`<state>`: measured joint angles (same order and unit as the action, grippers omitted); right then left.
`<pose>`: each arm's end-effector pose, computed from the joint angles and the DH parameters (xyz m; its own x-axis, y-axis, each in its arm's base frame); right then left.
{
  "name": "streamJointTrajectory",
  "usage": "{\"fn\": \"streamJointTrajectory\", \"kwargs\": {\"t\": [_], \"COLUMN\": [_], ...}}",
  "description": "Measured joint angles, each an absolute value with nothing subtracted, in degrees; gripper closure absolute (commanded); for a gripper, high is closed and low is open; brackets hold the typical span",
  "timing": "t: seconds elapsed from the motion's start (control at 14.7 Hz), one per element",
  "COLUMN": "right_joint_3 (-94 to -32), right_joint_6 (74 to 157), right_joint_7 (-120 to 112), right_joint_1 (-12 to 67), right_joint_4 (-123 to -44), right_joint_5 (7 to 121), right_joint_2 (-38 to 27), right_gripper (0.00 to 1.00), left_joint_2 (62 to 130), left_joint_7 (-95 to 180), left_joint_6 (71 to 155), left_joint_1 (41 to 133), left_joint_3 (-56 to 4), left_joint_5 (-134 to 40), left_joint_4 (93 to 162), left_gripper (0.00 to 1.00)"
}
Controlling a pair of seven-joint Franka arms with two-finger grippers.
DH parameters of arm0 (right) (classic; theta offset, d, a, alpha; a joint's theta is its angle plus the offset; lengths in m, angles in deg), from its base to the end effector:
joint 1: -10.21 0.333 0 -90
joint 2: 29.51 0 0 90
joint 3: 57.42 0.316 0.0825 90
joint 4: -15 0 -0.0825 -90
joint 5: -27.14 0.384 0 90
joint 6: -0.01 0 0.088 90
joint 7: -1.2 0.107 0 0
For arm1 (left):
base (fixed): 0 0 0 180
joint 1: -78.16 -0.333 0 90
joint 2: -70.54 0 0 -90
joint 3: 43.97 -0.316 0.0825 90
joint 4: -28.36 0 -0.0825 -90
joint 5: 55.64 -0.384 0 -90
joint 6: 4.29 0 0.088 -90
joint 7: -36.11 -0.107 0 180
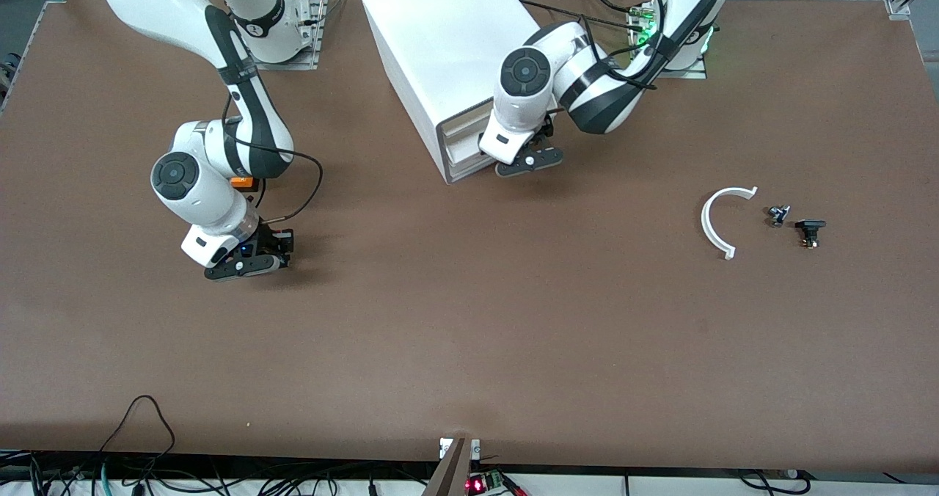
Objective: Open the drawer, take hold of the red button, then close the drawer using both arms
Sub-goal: 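Push the drawer closed with the left gripper while the right gripper holds the button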
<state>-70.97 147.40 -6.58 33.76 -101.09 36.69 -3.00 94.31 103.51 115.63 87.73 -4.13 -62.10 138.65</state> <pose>0.6019 0.1075 0.2323 0.9743 0.2018 0.1004 0.2013 -0.9794 0.0152 0.4091 -0.4390 0.3086 0.9391 0.2699 -0.2126 0.2625 -0.9629 -0.0630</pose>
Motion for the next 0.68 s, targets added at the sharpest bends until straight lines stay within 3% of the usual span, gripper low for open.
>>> {"fn": "streamJointTrajectory", "kwargs": {"t": [0.34,0.41,0.48,0.55,0.68], "right_joint_3": [-70.9,-70.9,-70.9,-70.9,-70.9], "right_joint_6": [150.2,150.3,150.5,150.5,150.6], "right_joint_7": [-6.5,-6.5,-6.5,-6.5,-6.5], "right_joint_1": [33.6,33.6,33.6,33.6,33.6], "right_joint_4": [-101.3,-101.3,-101.3,-101.3,-101.3], "right_joint_5": [38.6,39.4,40.0,40.5,40.9], "right_joint_2": [-0.3,-0.1,0.2,0.3,0.3], "right_gripper": [1.0,0.67,0.1,0.0,0.0], "left_joint_2": [94.3,94.3,94.2,93.9,92.7], "left_joint_7": [103.6,103.6,103.6,103.6,102.0], "left_joint_6": [115.6,115.6,115.7,115.6,112.7], "left_joint_1": [87.6,87.5,87.2,86.6,83.6], "left_joint_3": [-3.1,-3.0,-2.9,-2.8,-2.8], "left_joint_5": [-60.9,-60.9,-60.9,-60.9,-61.0], "left_joint_4": [139.1,139.1,138.9,138.4,135.6], "left_gripper": [0.01,0.01,0.01,0.01,0.01]}}
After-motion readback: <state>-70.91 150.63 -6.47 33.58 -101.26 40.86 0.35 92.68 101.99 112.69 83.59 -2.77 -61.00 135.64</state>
